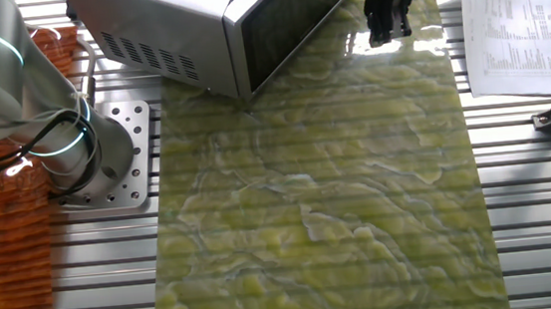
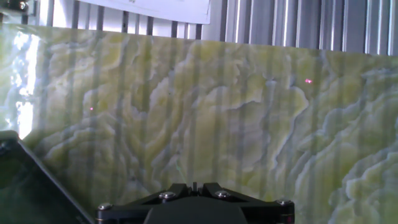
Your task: Close the microwave door
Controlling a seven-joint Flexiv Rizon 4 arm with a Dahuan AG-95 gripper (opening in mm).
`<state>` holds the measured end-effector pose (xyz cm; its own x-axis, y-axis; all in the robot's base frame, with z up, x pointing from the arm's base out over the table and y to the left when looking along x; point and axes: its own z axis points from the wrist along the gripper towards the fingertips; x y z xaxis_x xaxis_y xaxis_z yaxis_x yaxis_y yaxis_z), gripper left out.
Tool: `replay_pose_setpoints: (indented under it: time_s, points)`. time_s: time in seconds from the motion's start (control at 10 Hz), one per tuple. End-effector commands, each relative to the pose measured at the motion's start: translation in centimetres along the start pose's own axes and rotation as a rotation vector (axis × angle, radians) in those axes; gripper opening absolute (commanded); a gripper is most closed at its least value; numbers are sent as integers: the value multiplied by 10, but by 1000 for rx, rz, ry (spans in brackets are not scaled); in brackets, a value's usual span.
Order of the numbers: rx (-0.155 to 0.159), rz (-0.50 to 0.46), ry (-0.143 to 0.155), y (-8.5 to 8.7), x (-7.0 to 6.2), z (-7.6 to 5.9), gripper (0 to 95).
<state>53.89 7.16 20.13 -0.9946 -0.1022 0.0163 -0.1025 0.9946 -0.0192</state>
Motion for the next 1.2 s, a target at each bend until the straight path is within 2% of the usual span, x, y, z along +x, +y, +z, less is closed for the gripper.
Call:
replay_pose_setpoints:
  time_s: [0.1,0.2,0.3,0.4,0.5,0.7,1.0,1.1,1.2]
  points:
    - [1,-34,-15,-1,2,0,0]
    - [-6,-36,18,-1,2,0,0]
    - [-8,-36,27,-1,2,0,0]
    - [-52,-29,61,-1,2,0,0]
    - [-83,-7,57,-1,2,0,0]
    - [-130,-30,42,-1,2,0,0]
    - [-121,-35,37,-1,2,0,0]
    - [-118,-45,48,-1,2,0,0]
    - [-117,-58,72,-1,2,0,0]
